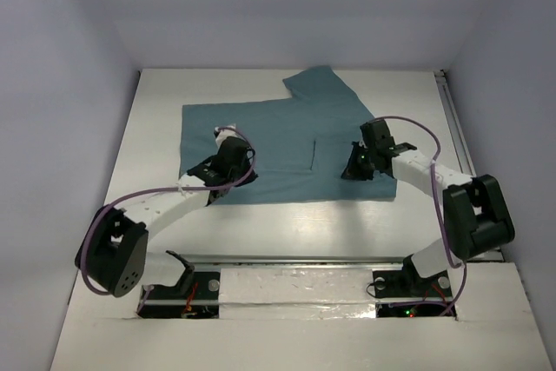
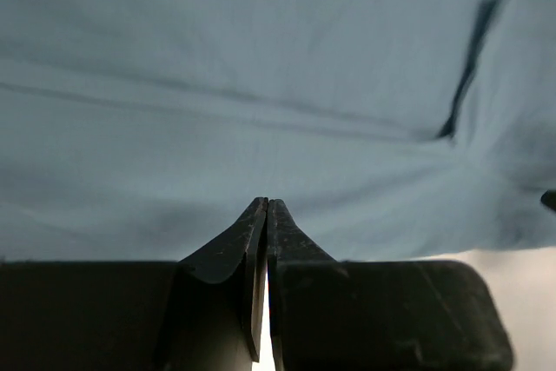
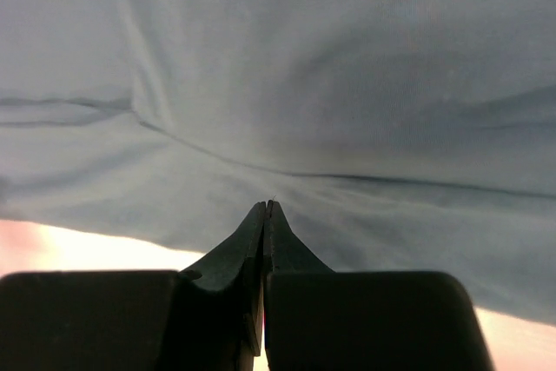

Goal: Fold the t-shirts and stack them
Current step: Fold the flattened tshirt in 1/3 of the way

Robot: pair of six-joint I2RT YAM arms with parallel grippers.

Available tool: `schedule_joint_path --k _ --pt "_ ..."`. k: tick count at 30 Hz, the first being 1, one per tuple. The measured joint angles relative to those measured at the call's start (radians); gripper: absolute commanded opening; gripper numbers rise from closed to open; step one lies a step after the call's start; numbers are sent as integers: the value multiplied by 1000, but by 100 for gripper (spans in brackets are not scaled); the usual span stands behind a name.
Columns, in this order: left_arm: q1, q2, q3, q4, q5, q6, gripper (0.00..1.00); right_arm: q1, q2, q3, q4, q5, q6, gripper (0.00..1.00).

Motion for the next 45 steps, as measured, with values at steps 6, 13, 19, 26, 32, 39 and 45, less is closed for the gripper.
schedule_joint_path --k 6,13,19,26,32,39,45 --pt "-19 89 -58 51 44 -39 0 16 116 13 29 14 13 0" --pt "-19 117 -172 118 66 -80 0 19 26 -168 153 47 140 0" --pt "-28 60 -243 165 97 -121 0 19 -205 -338 77 62 241 0" --pt "-74 24 -267 130 148 -172 0 19 -455 -409 -104 72 311 0" --pt "-92 -11 -250 33 151 -181 19 19 -564 -393 -210 99 301 0" --pt "-64 -8 22 -130 51 -84 53 -219 -386 -135 -212 182 168 52" --pt "-26 -8 148 -106 19 -3 52 -420 -257 -56 -205 196 -5 87"
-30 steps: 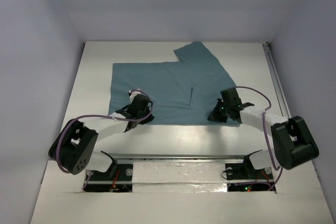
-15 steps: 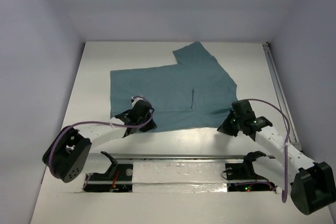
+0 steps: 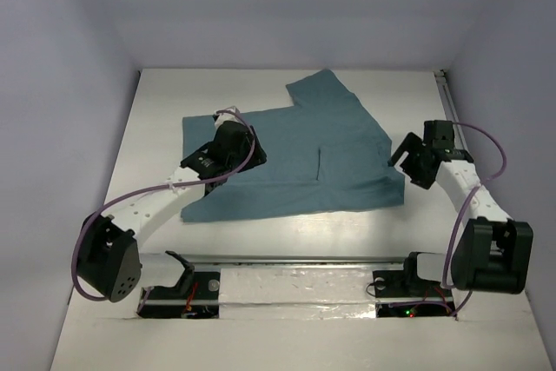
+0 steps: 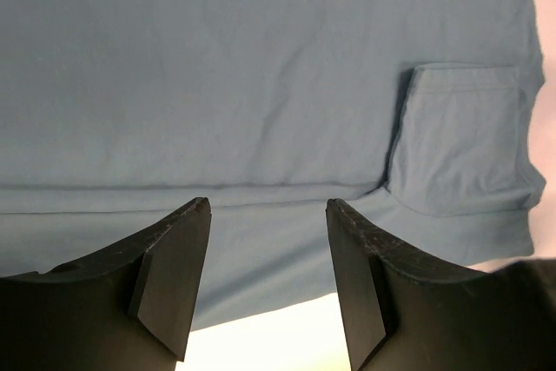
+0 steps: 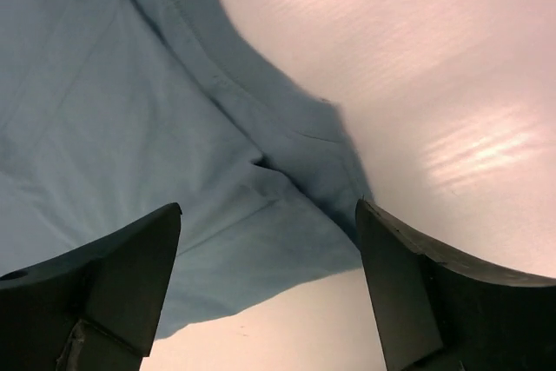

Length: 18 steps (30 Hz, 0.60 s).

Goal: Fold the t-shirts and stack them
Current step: Fold the flattened tshirt in 1/3 of the way

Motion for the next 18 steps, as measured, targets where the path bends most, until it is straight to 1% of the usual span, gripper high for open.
schedule_joint_path --k 1,3,4,5,6,8,10,11,12,16,18 --pt "5 0 0 1 6 7 52 -5 32 16 2 -2 -26 86" --pt "20 12 0 1 19 20 52 -34 76 26 13 -42 -62 78" --pt "23 17 0 1 22 26 52 -63 91 23 16 -63 -73 71" --pt "28 19 -1 2 27 32 52 -94 103 18 20 -81 -80 62" --pt "35 20 -1 1 29 39 52 -136 116 12 24 -105 -86 59" --pt "44 20 -1 6 32 50 52 -194 142 9 32 -140 -88 49" --pt "60 20 -1 9 37 66 52 -228 183 9 51 -171 -87 48" --pt "68 20 -1 10 39 72 52 -231 207 9 62 -192 -86 43" --pt "79 20 -1 11 39 79 52 -230 231 9 70 -214 -87 43" --pt "118 20 -1 14 43 99 51 -227 266 0 95 -283 -85 44" --pt "133 20 -1 15 44 106 51 -227 254 -20 124 -301 -82 43"
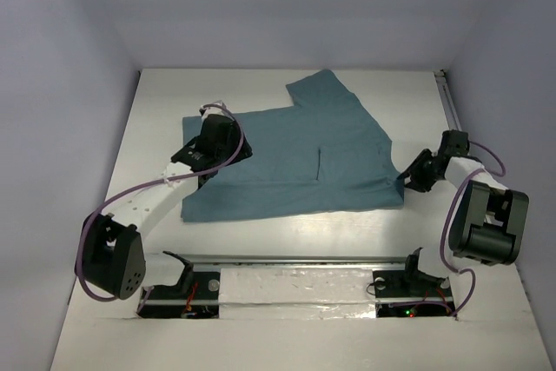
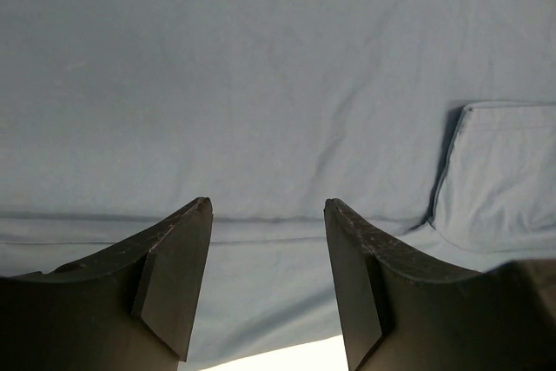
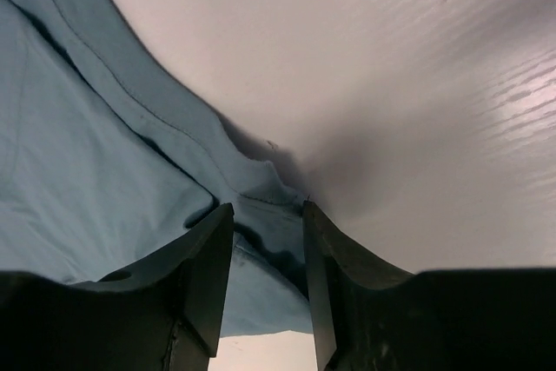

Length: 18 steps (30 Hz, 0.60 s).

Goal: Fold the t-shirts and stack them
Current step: Fold the flattened tshirt in 1/3 of the way, then grap the side of the flattened tshirt furthest away from the robot with both arms

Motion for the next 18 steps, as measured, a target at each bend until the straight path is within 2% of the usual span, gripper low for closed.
schedule_joint_path --k 1,2,6,18 --pt "6 0 0 1 1 2 51 0 -5 -15 13 -7 0 36" --pt "12 0 0 2 2 4 51 0 -4 -24 19 -10 0 22" --pt "32 2 9 2 3 17 51 -1 28 -48 40 0 20 1" --pt "100 2 125 -15 -105 95 52 -53 -127 -75 -17 281 38 0"
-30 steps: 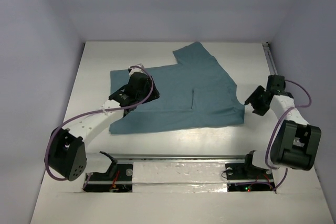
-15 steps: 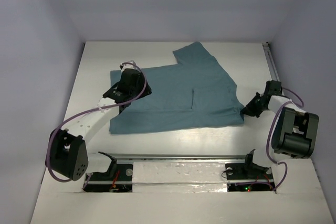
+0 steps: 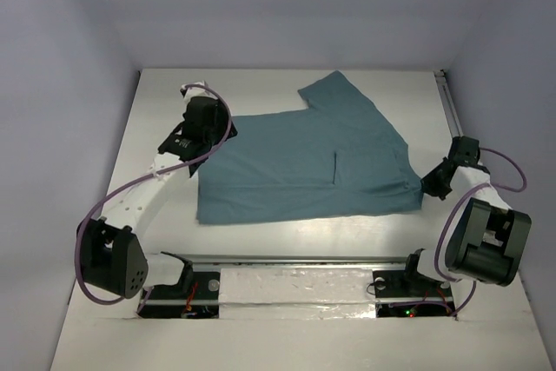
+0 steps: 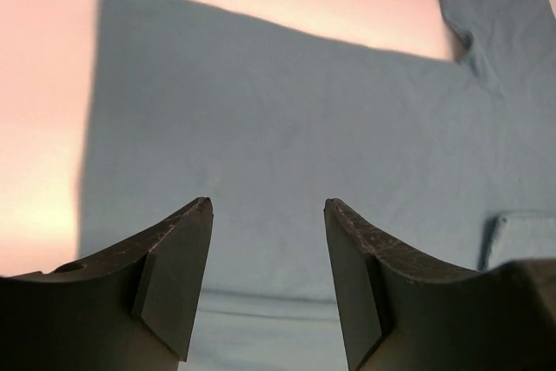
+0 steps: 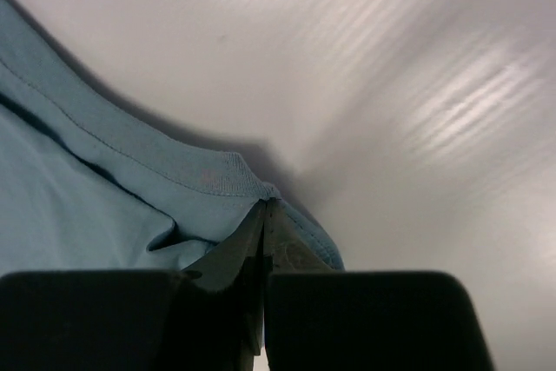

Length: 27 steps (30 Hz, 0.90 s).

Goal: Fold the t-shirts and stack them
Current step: Grap the side of the flattened tshirt furthest away from the robot with both arms

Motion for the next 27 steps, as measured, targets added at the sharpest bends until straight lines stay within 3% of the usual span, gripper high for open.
schedule_joint_path --k 5,6,7,8,9,11,13,14,15,20,22,23,24,27 --pt "61 6 8 -7 5 15 52 -24 -34 0 -46 92 15 0" --pt "79 11 8 -8 6 16 52 -26 -49 -2 -56 103 20 7" --pt "98 21 8 -10 8 18 52 -27 -66 -4 -65 111 25 26" --pt "119 32 9 -10 11 18 52 -27 -91 -8 -76 120 32 60" --pt "133 46 9 -8 15 18 52 -27 -119 -8 -89 129 32 66" --pt "160 88 15 -5 18 18 49 -29 -153 1 -105 128 25 68" --pt "185 154 42 2 23 18 39 -30 -152 43 -124 101 24 51" --pt "196 201 68 4 23 19 13 -29 -145 73 -123 75 24 12" --pt "205 243 97 9 23 18 0 -27 -138 106 -116 48 28 0" --pt "260 514 320 33 24 14 0 120 -14 352 -43 -69 25 0" --pt "272 601 407 32 20 19 14 193 72 456 0 -115 13 0" --pt "278 652 460 23 18 25 33 225 124 504 30 -146 10 0" --pt "283 698 509 23 16 34 41 246 177 547 48 -183 6 0" --pt "291 798 601 17 17 48 48 277 352 691 77 -254 -3 0"
